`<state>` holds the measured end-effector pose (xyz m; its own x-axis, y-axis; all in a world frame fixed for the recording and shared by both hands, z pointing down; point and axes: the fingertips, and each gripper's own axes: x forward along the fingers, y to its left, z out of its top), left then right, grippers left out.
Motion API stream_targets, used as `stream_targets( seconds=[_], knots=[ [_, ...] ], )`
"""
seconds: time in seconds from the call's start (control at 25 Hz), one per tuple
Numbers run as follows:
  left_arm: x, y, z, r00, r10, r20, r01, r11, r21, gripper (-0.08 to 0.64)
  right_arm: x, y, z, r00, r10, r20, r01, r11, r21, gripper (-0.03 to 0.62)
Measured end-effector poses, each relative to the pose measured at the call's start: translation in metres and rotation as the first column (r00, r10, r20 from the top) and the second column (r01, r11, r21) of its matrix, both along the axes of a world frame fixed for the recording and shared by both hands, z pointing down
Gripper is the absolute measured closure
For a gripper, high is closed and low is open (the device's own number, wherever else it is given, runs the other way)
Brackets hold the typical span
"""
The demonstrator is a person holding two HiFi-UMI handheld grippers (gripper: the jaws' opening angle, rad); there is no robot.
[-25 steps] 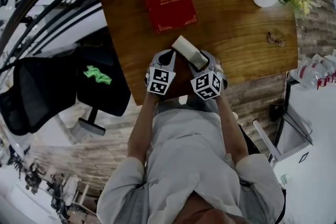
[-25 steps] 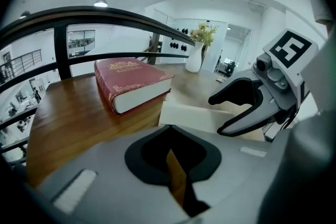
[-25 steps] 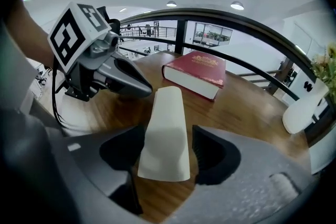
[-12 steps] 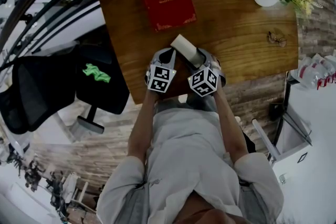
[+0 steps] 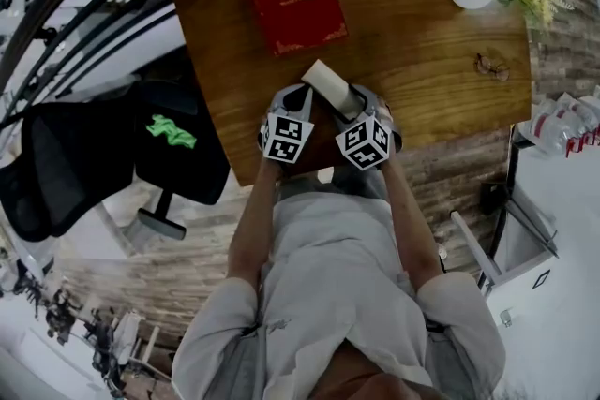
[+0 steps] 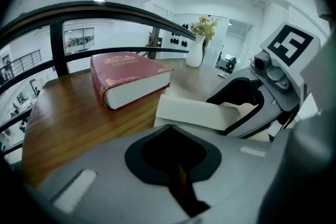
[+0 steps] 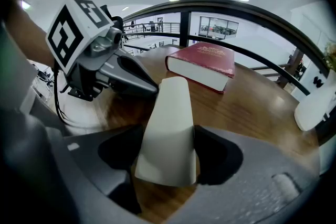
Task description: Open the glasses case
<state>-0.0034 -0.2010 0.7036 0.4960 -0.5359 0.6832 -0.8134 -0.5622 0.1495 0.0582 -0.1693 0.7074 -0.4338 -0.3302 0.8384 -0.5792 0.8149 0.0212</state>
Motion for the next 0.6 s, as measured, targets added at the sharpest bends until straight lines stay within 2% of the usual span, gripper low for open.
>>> stream_targets(
  seconds=[0.2, 0.6],
  knots=[
    [0.000, 0.000, 0.001, 1.000, 0.004, 0.003, -0.004, 1.000, 0.000, 0.540, 0.002, -0.001, -0.004, 1.000, 0.014, -0.018, -0.013, 0.999, 0.032, 0.281],
    [0.000, 0.000, 0.001, 1.000, 0.008, 0.004, -0.008, 1.000, 0.001, 0.540, 0.005, -0.003, -0.017, 1.000, 0.027, 0.001, -0.027, 0.998, 0.052, 0.325]
  ],
)
